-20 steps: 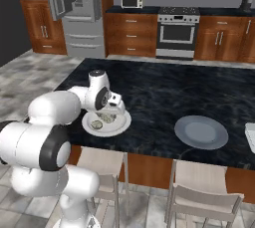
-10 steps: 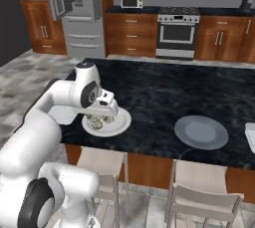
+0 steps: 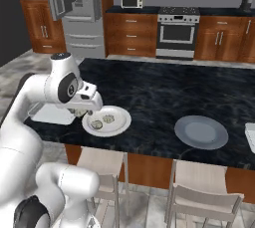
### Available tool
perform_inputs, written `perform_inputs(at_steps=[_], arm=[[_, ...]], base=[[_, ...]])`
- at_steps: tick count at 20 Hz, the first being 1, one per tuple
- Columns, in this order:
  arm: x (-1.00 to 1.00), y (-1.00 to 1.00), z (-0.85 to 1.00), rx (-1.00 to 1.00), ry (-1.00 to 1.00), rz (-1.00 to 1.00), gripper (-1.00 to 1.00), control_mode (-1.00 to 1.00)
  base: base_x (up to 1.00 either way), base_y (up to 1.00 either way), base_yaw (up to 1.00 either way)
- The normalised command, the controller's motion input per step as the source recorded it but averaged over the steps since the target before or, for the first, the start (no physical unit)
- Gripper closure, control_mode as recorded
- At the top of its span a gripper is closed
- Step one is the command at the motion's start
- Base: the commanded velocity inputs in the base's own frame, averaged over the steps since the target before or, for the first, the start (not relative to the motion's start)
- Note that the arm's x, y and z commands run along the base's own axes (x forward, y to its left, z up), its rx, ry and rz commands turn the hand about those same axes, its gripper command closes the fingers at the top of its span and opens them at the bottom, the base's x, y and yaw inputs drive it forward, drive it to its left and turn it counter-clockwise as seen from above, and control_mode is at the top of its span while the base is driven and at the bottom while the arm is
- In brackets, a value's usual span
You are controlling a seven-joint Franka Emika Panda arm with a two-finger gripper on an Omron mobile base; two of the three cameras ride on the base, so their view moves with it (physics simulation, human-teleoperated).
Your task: Place two dumplings into each of the tupperware containers and then place the containers in the fridge.
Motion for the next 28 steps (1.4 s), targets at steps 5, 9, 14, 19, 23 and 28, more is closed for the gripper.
perform_inputs(at_steps=[5,9,14,19,23,28], arm=[[-0.03,0.00,0.02,0.00,0.00,0.00,1.00,1.00],[0.00,0.00,0.00,0.00,0.00,0.00,1.00,1.00],[0.00,0.00,0.00,0.00,0.00,0.00,1.00,1.00],[0.00,0.00,0.00,0.00,0.00,0.00,1.00,1.00],[0.00,0.00,0.00,0.00,0.00,0.00,1.00,1.00],[0.00,0.00,0.00,0.00,0.00,0.00,1.00,1.00]], base=[[-0.67,-0.39,0.00],[-0.65,-1.00,0.00],[0.08,-1.00,0.00],[0.01,-1.00,0.00],[0.19,-1.00,-0.01],[0.45,-1.00,-0.01]])
